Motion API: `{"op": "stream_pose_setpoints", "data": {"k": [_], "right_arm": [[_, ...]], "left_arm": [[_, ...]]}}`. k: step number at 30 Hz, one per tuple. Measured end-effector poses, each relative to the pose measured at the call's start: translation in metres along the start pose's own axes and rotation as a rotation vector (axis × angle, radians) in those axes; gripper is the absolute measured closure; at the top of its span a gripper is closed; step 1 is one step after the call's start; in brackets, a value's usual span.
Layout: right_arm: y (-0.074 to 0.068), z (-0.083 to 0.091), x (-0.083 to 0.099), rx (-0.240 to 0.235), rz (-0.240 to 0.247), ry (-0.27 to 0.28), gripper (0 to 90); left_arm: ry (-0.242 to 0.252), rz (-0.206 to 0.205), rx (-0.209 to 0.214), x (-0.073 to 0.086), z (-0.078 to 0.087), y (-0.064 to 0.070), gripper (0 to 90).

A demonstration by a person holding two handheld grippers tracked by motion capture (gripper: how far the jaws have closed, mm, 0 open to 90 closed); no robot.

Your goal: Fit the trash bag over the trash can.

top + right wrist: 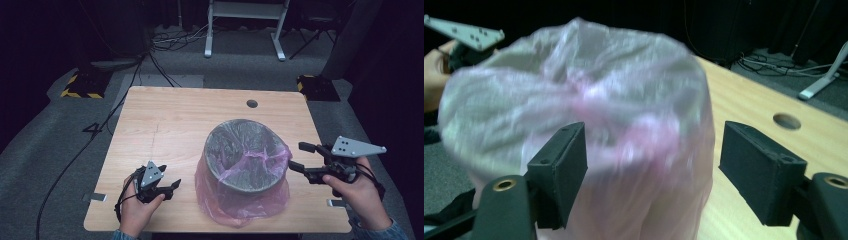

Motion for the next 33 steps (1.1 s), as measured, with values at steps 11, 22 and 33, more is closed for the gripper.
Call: {"op": "stream_pose_setpoints", "data": {"k": [11,22,33], "right_arm": [[-0.002,-0.04,-0.062,-0.06,0.076,-0.004,25.3],[-0.017,-0.098,-0.082,-0.122,0.106,-0.041,22.6],[-0.028,-0.142,-0.065,-0.168,0.108,-0.123,20.9]], "left_arm": [[-0.034,0.028,-0.023,0.017,-0.003,-0.017,28.5],[-0.06,0.028,-0.029,0.024,-0.006,-0.022,27.0],[-0.064,0.019,-0.041,0.025,-0.009,-0.022,26.8]]}}
Point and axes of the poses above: each handheld gripper's, and its own axes: z roughly backward along the jaws, x roughly out of its underside, y roughly to its right, the point moved 9 cm from there along -z, roughly forward along the jaws, and after that the axes turned 11 degrees about z, right-handed, at the moved point
